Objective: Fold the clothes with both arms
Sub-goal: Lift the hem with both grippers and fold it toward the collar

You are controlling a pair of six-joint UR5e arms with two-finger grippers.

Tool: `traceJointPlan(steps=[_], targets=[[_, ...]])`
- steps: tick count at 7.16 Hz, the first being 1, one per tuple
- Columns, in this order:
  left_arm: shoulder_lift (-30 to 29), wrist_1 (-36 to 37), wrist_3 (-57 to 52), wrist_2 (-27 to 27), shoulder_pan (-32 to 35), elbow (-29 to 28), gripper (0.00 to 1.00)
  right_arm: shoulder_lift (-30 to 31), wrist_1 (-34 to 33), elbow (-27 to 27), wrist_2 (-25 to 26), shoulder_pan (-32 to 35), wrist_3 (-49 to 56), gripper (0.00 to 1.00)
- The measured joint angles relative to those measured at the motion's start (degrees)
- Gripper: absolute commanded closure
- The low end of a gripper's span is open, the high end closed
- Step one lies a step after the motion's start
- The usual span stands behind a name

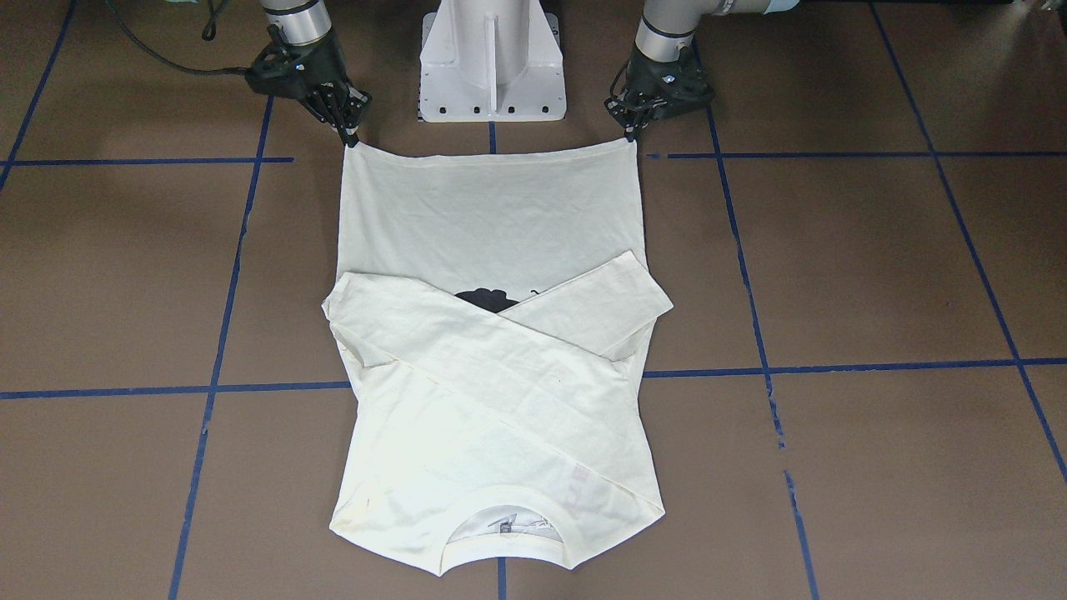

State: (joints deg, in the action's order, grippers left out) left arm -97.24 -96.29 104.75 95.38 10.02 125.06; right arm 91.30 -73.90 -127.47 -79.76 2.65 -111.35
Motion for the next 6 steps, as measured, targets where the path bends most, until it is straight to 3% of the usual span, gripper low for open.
traceJointPlan(steps=[2, 3, 4, 6], targets=[[0.29, 4.17, 2.34, 0.17, -1.28, 6.79, 1.0, 4.01, 0.02, -5.77, -0.74, -1.94, -0.06, 1.0], [-1.51, 5.07, 2.02, 0.3, 1.0, 8.42, 1.0, 3.97, -0.02, -6.8, -1.48, 1.28, 0.17, 1.0], [-5.28, 5.43, -0.29, 0.54, 6.57, 7.64, 1.0, 1.51, -0.12, -5.68, -3.85, 7.08, 1.24, 1.0], [-14.12, 4.94, -8.35, 1.39, 19.39, -2.19, 1.0, -8.55, -0.66, 4.77, -14.01, 22.92, 7.49, 1.0]])
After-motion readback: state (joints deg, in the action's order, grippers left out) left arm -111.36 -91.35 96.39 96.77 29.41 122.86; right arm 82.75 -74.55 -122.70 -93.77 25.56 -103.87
